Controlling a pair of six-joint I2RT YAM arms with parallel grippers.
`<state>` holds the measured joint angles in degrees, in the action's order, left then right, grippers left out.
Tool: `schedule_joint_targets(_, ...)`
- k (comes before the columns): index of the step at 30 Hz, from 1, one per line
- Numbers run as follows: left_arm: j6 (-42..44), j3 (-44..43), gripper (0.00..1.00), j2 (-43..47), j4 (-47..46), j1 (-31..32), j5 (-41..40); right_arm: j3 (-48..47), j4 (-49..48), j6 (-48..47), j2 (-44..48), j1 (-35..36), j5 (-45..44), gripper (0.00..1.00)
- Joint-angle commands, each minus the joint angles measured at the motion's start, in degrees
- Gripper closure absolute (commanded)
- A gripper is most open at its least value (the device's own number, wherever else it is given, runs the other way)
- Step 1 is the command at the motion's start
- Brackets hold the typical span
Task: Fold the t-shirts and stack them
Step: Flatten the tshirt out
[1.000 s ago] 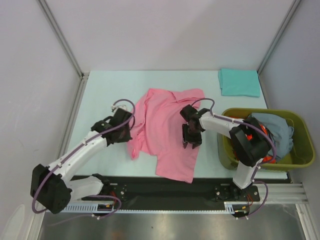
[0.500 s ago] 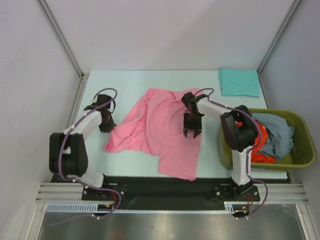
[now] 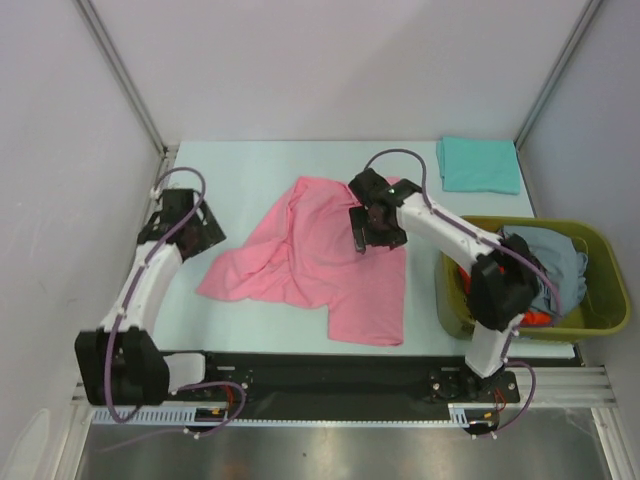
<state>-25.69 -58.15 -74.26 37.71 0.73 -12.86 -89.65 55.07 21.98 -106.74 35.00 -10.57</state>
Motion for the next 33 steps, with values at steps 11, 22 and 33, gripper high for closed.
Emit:
schedule_joint_targets(11, -6.91, 12.54, 0.37, -0.27, 0.16, -17.17, 13.31, 17.22, -2.95, 0.43, 23.77, 1.56, 12.41, 0.32)
schedule_joint_targets(22, -12.71, 17.37, 0.45, -4.22, -2.2, -17.17, 9.35, 23.02, -4.62, -0.53, 27.46, -1.16, 15.23, 0.32)
schedule_joint_targets(33, -12.19, 16.05, 0.59, -5.99, -2.74, -17.17, 7.94, 25.75, -4.71, -1.85, 29.83, -4.59, 17.42, 0.33)
